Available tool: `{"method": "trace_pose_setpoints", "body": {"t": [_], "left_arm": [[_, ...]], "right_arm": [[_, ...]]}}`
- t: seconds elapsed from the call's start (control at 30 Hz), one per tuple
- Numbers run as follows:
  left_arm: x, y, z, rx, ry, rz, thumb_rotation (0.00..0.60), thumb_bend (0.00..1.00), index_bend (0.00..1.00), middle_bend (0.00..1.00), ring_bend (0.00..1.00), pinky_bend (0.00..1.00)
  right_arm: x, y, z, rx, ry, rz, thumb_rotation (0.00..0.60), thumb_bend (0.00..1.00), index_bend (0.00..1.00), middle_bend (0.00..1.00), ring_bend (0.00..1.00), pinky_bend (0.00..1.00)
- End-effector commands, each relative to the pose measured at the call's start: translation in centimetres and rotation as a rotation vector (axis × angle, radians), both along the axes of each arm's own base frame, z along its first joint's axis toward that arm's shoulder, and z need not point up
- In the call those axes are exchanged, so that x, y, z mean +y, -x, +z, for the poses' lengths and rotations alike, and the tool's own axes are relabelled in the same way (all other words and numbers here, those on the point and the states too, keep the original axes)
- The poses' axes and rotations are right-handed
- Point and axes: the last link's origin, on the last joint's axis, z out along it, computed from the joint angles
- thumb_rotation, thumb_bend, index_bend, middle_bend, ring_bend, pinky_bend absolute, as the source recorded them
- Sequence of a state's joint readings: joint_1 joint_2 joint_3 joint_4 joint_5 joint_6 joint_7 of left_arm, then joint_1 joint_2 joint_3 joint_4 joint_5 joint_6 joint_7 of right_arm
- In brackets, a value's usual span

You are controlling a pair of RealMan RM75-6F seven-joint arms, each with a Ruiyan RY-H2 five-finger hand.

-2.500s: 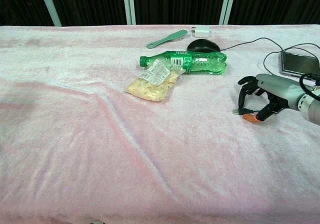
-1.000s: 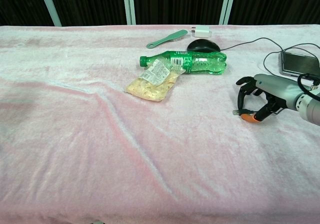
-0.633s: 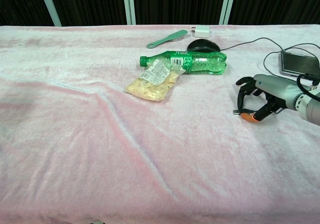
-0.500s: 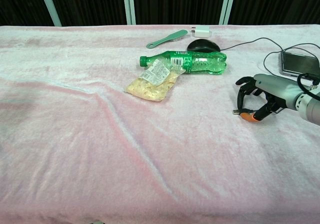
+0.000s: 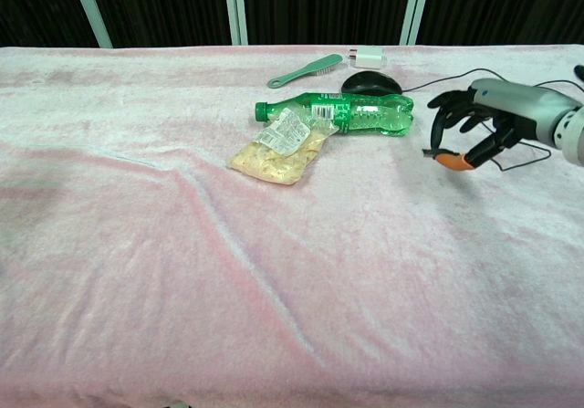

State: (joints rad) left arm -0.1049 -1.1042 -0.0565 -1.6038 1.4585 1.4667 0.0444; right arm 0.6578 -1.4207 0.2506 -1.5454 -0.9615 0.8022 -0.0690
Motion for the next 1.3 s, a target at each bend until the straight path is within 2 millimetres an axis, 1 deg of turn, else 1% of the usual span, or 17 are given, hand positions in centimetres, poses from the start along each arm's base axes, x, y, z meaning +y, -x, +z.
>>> {"method": "trace_pose_setpoints", "body": {"t": [0.03,0.17,0.3,0.47,0.7,0.8,0.97,1.3], "left_arm": [[0.0,0.0,0.0,0.009,-0.004,-0.003,0.6,0.25,0.17,0.06,0.0,0.0],[0.0,0.0,0.0,0.012,-0.004,-0.004,0.6,0.25,0.17,0.06,0.0,0.0],[0.0,0.0,0.0,0.012,-0.007,-0.006,0.6,0.25,0.17,0.06,0.0,0.0],[0.0,0.0,0.0,0.013,-0.007,-0.006,0.6,0.25,0.17,0.06,0.0,0.0],[-0.1,0.0,0.0,0.013,-0.007,-0.005,0.6,0.25,0.17,0.06,0.0,0.0],[-0.1,0.0,0.0,0.012,-0.007,-0.005,0.6,0.25,0.17,0.06,0.0,0.0],[-0.1,0.0,-0.1,0.013,-0.006,-0.005,0.6,0.25,0.17,0.06,0.0,0.0],[-0.1,0.0,-0.1,0.015,-0.007,-0.003,0.6,0.25,0.17,0.06,0.0,0.0]], "right_arm": [[-0.5,-1.3,2.3,-0.081,0.015,0.014,0.6,0.32,0.57,0.06,0.18,0.17],[-0.2,-2.2,4.1,-0.175,0.022,0.016,0.6,0.32,0.57,0.06,0.18,0.17],[0.7,-3.2,5.8,-0.285,0.011,0.033,0.6,0.32,0.57,0.06,0.18,0.17],[1.9,-4.4,7.9,-0.398,0.012,0.095,0.6,0.32,0.57,0.06,0.18,0.17],[3.1,-5.5,10.2,-0.464,0.043,0.194,0.6,0.32,0.57,0.06,0.18,0.17],[3.7,-5.6,10.6,-0.478,0.046,0.215,0.6,0.32,0.57,0.06,0.18,0.17],[4.7,-5.3,11.2,-0.495,0.036,0.244,0.6,0.32,0.57,0.06,0.18,0.17],[5.3,-4.3,11.0,-0.498,0.024,0.26,0.6,0.32,0.58,0.06,0.18,0.17]]}}
